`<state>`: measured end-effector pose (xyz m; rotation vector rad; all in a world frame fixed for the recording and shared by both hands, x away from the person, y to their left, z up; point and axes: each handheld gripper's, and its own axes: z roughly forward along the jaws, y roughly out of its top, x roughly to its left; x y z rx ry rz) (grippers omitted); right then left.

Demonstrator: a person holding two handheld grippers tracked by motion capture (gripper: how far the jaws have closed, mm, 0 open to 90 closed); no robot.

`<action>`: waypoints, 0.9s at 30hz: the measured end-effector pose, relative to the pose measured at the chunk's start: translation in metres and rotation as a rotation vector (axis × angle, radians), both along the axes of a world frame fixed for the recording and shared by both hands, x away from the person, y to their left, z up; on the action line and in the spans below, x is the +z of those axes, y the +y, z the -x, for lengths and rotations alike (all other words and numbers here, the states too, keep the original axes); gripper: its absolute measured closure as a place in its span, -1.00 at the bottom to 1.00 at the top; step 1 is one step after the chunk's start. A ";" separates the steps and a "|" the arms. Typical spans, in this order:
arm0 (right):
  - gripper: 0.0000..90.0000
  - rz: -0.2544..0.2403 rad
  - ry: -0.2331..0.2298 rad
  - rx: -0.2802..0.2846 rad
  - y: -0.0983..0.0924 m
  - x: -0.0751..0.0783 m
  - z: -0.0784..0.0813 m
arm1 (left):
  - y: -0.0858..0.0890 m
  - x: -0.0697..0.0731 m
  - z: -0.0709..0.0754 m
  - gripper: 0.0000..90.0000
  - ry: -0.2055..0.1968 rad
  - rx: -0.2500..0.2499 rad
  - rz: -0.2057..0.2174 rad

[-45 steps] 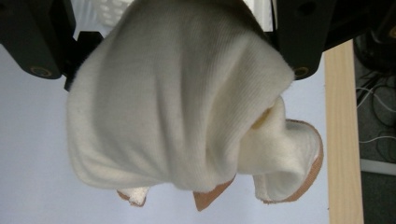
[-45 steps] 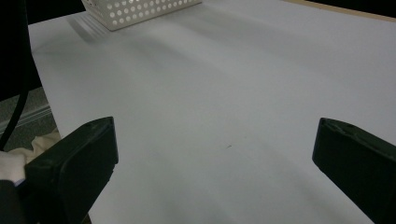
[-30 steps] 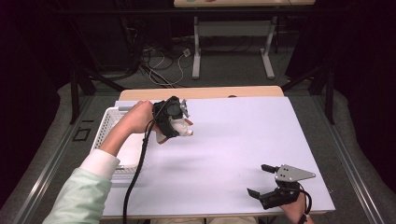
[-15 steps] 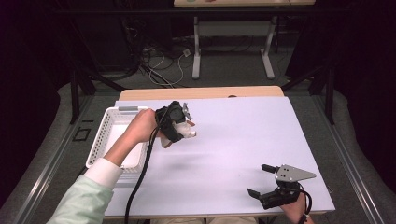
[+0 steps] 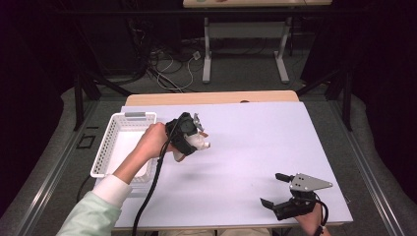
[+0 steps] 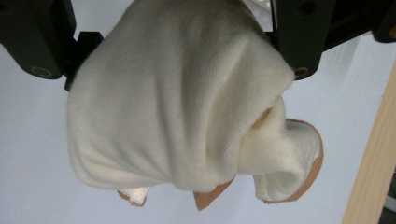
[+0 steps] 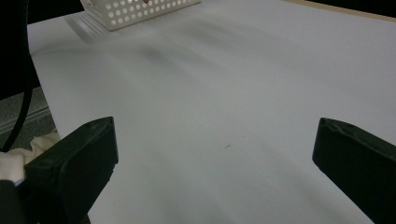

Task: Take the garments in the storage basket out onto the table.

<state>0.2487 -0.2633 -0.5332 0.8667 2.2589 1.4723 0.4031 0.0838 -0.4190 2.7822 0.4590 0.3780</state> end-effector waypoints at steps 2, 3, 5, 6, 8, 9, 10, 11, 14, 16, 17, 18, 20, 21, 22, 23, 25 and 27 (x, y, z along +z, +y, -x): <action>-1.00 0.004 -0.004 0.000 0.000 0.000 0.000 | -0.001 -0.004 0.001 -0.14 0.006 0.003 0.010; -1.00 0.002 0.000 -0.001 0.000 0.000 0.000 | -0.001 -0.005 0.001 -0.14 0.004 0.001 0.013; -1.00 0.004 -0.003 -0.002 0.000 0.000 0.000 | -0.001 -0.009 0.002 -0.14 0.008 -0.001 0.013; -1.00 0.003 -0.005 -0.003 0.000 0.000 0.000 | -0.002 -0.011 0.004 -0.14 0.012 0.000 0.018; -1.00 -0.001 0.001 -0.001 0.000 0.000 0.000 | -0.002 -0.014 0.005 -0.14 0.016 0.002 0.019; -1.00 0.002 0.001 -0.001 0.000 0.000 0.000 | -0.002 -0.015 0.006 -0.14 0.019 0.007 0.025; -1.00 0.003 0.003 -0.002 0.000 0.000 0.000 | -0.002 -0.016 0.006 -0.14 0.021 0.002 0.028; -1.00 0.004 0.003 -0.001 0.000 0.000 0.000 | -0.002 -0.017 0.007 -0.14 0.023 0.005 0.033; -1.00 0.004 0.002 0.000 0.000 0.000 0.000 | -0.002 -0.019 0.009 -0.14 0.024 0.007 0.034; -1.00 0.003 0.003 0.000 0.000 0.000 0.000 | -0.003 -0.021 0.010 -0.14 0.026 0.014 0.043; -1.00 0.003 0.004 0.000 0.000 0.000 0.000 | -0.004 -0.021 0.011 -0.14 0.027 0.012 0.046; -1.00 0.002 0.002 -0.001 0.000 0.000 0.000 | -0.004 -0.022 0.011 -0.14 0.027 0.009 0.046; -1.00 0.002 0.002 -0.001 0.000 0.000 0.000 | -0.006 -0.025 0.013 -0.14 0.038 0.017 0.051; -1.00 0.004 0.004 0.001 0.000 0.000 0.000 | -0.006 -0.026 0.013 -0.14 0.036 0.015 0.044; -1.00 0.005 0.003 0.000 0.000 0.000 0.000 | -0.007 -0.027 0.013 -0.14 0.038 0.011 0.041; -1.00 0.005 0.004 0.000 0.000 0.000 0.000 | -0.008 -0.028 0.014 -0.14 0.042 0.019 0.053; -1.00 0.006 0.003 0.000 0.000 0.000 0.000 | -0.008 -0.029 0.014 -0.14 0.041 0.021 0.057; -1.00 0.006 0.005 -0.001 0.000 0.000 0.000 | -0.009 -0.031 0.015 -0.14 0.044 0.024 0.069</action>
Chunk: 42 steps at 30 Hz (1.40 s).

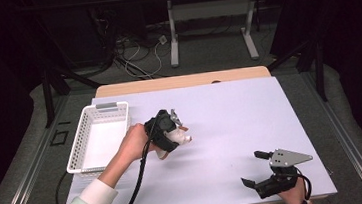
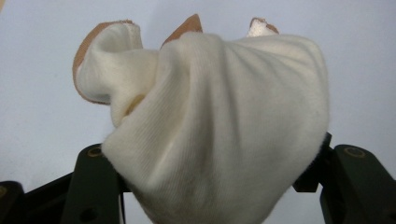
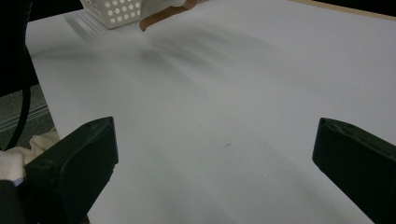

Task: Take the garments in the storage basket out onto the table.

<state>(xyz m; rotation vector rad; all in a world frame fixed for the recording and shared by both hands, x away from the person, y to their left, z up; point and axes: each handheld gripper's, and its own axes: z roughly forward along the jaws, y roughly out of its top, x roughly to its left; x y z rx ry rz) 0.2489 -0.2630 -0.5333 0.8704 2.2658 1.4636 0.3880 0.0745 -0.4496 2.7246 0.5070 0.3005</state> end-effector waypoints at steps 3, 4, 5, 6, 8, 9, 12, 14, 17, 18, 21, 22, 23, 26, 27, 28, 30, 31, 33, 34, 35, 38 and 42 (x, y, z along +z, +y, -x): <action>-1.00 0.000 0.000 -0.001 0.000 0.000 0.000 | -0.002 -0.002 0.001 -0.15 0.000 -0.005 0.006; -1.00 0.001 -0.001 0.000 0.000 0.000 0.000 | -0.003 -0.003 0.002 -0.15 0.002 -0.009 0.005; -1.00 0.001 0.000 0.000 0.000 0.000 0.000 | -0.004 -0.005 0.002 -0.15 0.009 -0.009 0.014; -1.00 0.002 0.001 0.000 0.000 0.000 0.000 | -0.005 -0.006 0.002 -0.15 0.009 -0.015 0.014; -1.00 0.002 0.001 0.000 0.000 0.000 0.000 | -0.007 -0.009 0.003 -0.15 0.013 -0.017 0.017; -1.00 0.003 0.001 0.000 0.000 0.000 0.000 | -0.008 -0.011 0.003 -0.15 0.015 -0.022 0.015; -1.00 0.002 0.001 0.000 0.000 0.000 0.000 | -0.010 -0.016 0.003 -0.15 0.022 -0.025 0.024; -1.00 0.002 0.001 0.000 0.000 0.000 0.000 | -0.012 -0.018 0.004 -0.15 0.028 -0.027 0.030; -1.00 0.004 0.002 -0.001 0.001 -0.001 0.000 | -0.014 -0.022 0.004 -0.15 0.034 -0.030 0.052; -1.00 0.004 0.002 -0.001 0.001 -0.001 0.000 | -0.014 -0.022 0.004 -0.15 0.034 -0.031 0.054; -1.00 0.002 0.002 0.002 0.001 -0.001 0.000 | -0.017 -0.026 0.005 -0.16 0.039 -0.033 0.064; -1.00 0.004 -0.001 0.001 0.001 -0.001 -0.001 | -0.018 -0.028 0.005 -0.16 0.046 -0.035 0.064; -1.00 0.004 -0.001 0.002 0.001 -0.001 -0.001 | -0.019 -0.030 0.005 -0.16 0.051 -0.033 0.067; -1.00 0.005 0.000 0.002 0.001 -0.001 -0.001 | -0.021 -0.035 0.005 -0.16 0.053 -0.042 0.066; -1.00 0.005 0.000 0.002 0.001 -0.001 -0.001 | -0.022 -0.037 0.005 -0.16 0.061 -0.037 0.073; -1.00 0.003 0.006 0.001 0.001 -0.001 -0.001 | -0.023 -0.037 0.005 -0.16 0.058 -0.041 0.070; -1.00 0.004 0.006 0.002 0.001 -0.001 -0.001 | -0.025 -0.040 0.005 -0.16 0.065 -0.040 0.083; -1.00 0.003 0.008 0.000 0.001 -0.001 0.000 | -0.025 -0.040 0.005 -0.16 0.064 -0.041 0.084; -1.00 0.002 0.007 0.000 0.001 -0.001 0.000 | -0.027 -0.043 0.005 -0.16 0.070 -0.042 0.095; -1.00 0.002 0.009 0.000 0.001 -0.001 0.000 | -0.027 -0.043 0.004 -0.16 0.071 -0.046 0.096; -1.00 0.002 0.010 0.001 0.001 -0.001 0.000 | -0.027 -0.044 0.004 -0.16 0.072 -0.047 0.100; -1.00 0.008 0.013 0.006 0.001 -0.001 -0.001 | -0.029 -0.047 0.003 -0.16 0.077 -0.043 0.110; -1.00 0.008 0.013 0.007 0.001 -0.001 -0.001 | -0.030 -0.051 0.003 -0.16 0.075 -0.051 0.105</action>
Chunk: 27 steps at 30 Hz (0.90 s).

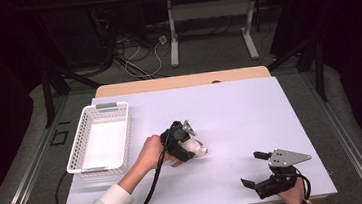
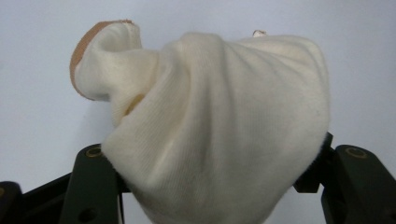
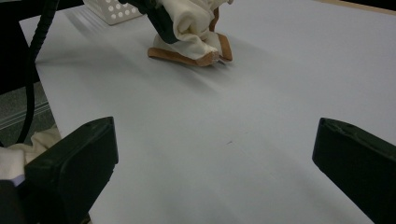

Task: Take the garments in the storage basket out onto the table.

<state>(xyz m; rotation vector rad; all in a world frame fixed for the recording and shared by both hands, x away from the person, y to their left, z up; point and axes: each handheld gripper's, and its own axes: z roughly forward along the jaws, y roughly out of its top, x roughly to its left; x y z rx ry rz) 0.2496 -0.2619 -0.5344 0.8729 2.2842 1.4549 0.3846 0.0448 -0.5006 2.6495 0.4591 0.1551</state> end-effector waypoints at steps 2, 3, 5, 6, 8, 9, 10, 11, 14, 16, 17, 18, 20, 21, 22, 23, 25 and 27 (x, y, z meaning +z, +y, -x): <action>-1.00 0.000 0.000 -0.002 0.000 0.000 0.000 | 0.000 -0.003 0.000 -0.16 -0.001 0.006 -0.004; -1.00 0.000 -0.001 0.000 0.000 0.000 0.000 | 0.000 -0.005 -0.001 -0.16 0.002 0.008 -0.002; -1.00 0.001 0.003 0.004 0.000 0.000 -0.001 | 0.000 -0.008 -0.002 -0.17 0.010 0.020 0.006; -1.00 0.003 0.002 0.004 0.001 0.000 -0.001 | 0.000 -0.009 -0.003 -0.17 0.004 0.019 0.008; -1.00 0.001 0.005 0.000 0.001 -0.001 0.000 | 0.001 -0.010 -0.004 -0.17 -0.002 0.021 0.013; -1.00 0.003 0.003 0.002 0.001 -0.001 -0.001 | 0.001 -0.011 -0.004 -0.17 0.000 0.025 0.017; -1.00 0.004 0.002 0.002 0.001 -0.001 -0.001 | 0.001 -0.012 -0.005 -0.18 0.002 0.032 0.020; -1.00 0.005 0.002 0.001 0.000 -0.001 -0.001 | 0.001 -0.013 -0.005 -0.19 0.000 0.036 0.020; -1.00 0.003 0.002 0.004 0.001 0.000 -0.001 | 0.003 -0.016 -0.008 -0.24 -0.003 0.050 0.035; -1.00 0.002 0.002 0.004 0.000 -0.001 -0.001 | 0.004 -0.018 -0.008 -0.32 -0.002 0.062 0.045; -1.00 0.005 0.002 0.003 0.000 -0.001 -0.001 | 0.004 -0.018 -0.008 -0.37 -0.002 0.071 0.053; -1.00 0.004 0.003 0.002 0.001 -0.001 -0.001 | 0.005 -0.018 -0.008 -0.44 -0.005 0.081 0.062; -1.00 0.001 0.005 0.001 0.001 -0.001 0.000 | 0.007 -0.019 -0.007 -0.57 -0.007 0.093 0.084; -1.00 0.004 0.005 0.003 0.001 -0.001 0.000 | 0.008 -0.020 -0.006 -0.61 -0.011 0.099 0.097; -1.00 0.005 0.005 0.005 0.002 -0.001 0.000 | 0.010 -0.020 -0.006 -0.64 -0.017 0.105 0.110; -1.00 0.001 0.003 0.004 0.002 -0.001 0.000 | 0.012 -0.019 -0.005 -0.66 -0.020 0.114 0.122; -1.00 0.001 0.003 0.004 0.002 -0.001 0.000 | 0.015 -0.019 -0.003 -0.71 -0.024 0.120 0.137; -1.00 0.000 0.007 0.001 0.002 -0.001 0.000 | 0.018 -0.018 0.000 -0.77 -0.038 0.128 0.141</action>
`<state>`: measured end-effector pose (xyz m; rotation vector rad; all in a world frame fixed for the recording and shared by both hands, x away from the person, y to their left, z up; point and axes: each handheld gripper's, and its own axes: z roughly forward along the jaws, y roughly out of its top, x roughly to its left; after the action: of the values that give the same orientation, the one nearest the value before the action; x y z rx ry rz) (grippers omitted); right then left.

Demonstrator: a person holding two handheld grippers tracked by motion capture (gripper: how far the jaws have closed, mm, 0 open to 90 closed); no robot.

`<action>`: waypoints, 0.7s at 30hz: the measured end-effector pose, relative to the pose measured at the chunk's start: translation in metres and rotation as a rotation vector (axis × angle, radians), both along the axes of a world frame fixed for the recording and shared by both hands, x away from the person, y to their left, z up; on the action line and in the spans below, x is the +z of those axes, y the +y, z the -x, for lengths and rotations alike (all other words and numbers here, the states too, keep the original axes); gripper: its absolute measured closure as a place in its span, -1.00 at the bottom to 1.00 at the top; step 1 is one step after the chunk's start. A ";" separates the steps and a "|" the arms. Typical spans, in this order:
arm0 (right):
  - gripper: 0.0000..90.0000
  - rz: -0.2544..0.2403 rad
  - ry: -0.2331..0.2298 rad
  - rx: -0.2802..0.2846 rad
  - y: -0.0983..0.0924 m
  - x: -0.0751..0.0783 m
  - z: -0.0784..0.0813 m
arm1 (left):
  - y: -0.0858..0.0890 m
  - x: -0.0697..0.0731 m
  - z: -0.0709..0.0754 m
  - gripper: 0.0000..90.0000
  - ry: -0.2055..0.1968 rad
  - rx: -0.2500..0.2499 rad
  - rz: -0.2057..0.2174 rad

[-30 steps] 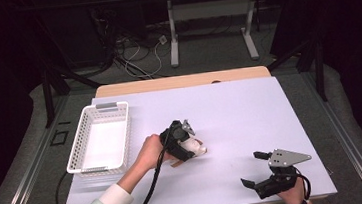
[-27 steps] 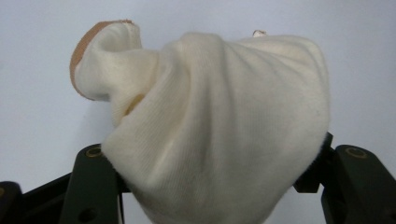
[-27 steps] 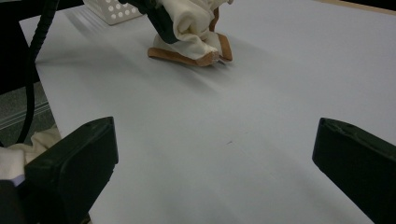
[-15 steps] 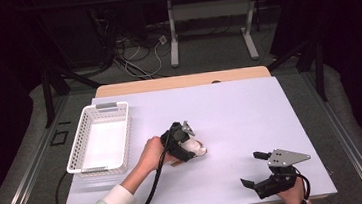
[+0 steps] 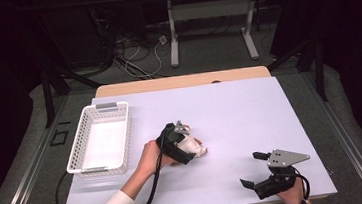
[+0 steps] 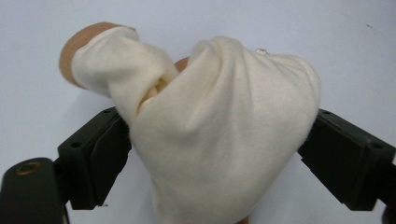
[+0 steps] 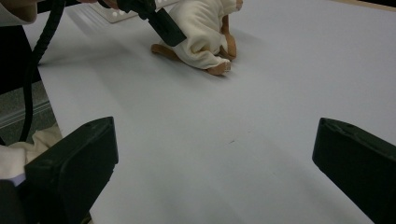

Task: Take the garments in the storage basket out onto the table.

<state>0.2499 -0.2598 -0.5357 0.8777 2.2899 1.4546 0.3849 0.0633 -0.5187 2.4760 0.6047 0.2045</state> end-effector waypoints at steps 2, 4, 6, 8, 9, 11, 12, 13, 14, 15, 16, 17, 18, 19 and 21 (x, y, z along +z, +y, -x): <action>-1.00 0.001 -0.001 0.000 0.000 0.000 0.000 | 0.003 0.001 0.002 -0.82 -0.013 0.016 0.008; -1.00 0.002 0.002 0.001 0.000 0.000 0.000 | 0.008 0.002 0.004 -0.89 -0.022 0.027 0.018; -1.00 0.001 0.004 0.004 0.001 0.000 -0.001 | 0.012 0.002 0.006 -0.92 -0.029 0.042 0.029; -1.00 0.005 0.005 0.003 0.001 0.000 -0.001 | 0.016 0.002 0.010 -0.95 -0.037 0.059 0.030; -1.00 0.005 0.007 0.003 0.001 0.000 -0.001 | 0.018 0.001 0.011 -0.97 -0.041 0.063 0.036; -1.00 0.002 -0.003 0.001 0.002 -0.001 -0.003 | 0.021 0.001 0.013 -0.99 -0.047 0.072 0.048; -1.00 -0.001 0.007 -0.002 0.003 0.000 -0.003 | 0.023 0.000 0.015 -0.99 -0.052 0.076 0.051; -1.00 0.006 0.007 0.002 0.004 -0.001 -0.004 | 0.024 0.000 0.016 -1.00 -0.056 0.080 0.055; -1.00 0.006 0.009 0.004 0.005 -0.001 -0.004 | 0.026 -0.001 0.017 -1.00 -0.057 0.084 0.056; -1.00 0.006 0.007 0.006 0.006 -0.001 -0.005 | 0.027 -0.001 0.018 -1.00 -0.065 0.083 0.053; -1.00 0.007 0.010 0.008 0.006 -0.001 -0.005 | 0.029 -0.001 0.020 -1.00 -0.067 0.085 0.053; -1.00 0.003 0.012 0.010 0.007 -0.001 -0.005 | 0.029 -0.001 0.022 -1.00 -0.064 0.095 0.065; -1.00 0.003 0.007 0.015 0.008 -0.001 -0.006 | 0.032 -0.001 0.024 -1.00 -0.075 0.097 0.063; -1.00 -0.001 0.006 0.013 0.009 -0.001 -0.006 | 0.032 -0.001 0.026 -1.00 -0.084 0.104 0.064; -1.00 0.000 0.014 0.011 0.010 0.000 -0.005 | 0.035 -0.001 0.031 -1.00 -0.090 0.109 0.078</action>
<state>0.2552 -0.2503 -0.5360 0.8796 2.3076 1.4580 0.3543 0.0985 -0.5200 2.3477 0.6968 0.3272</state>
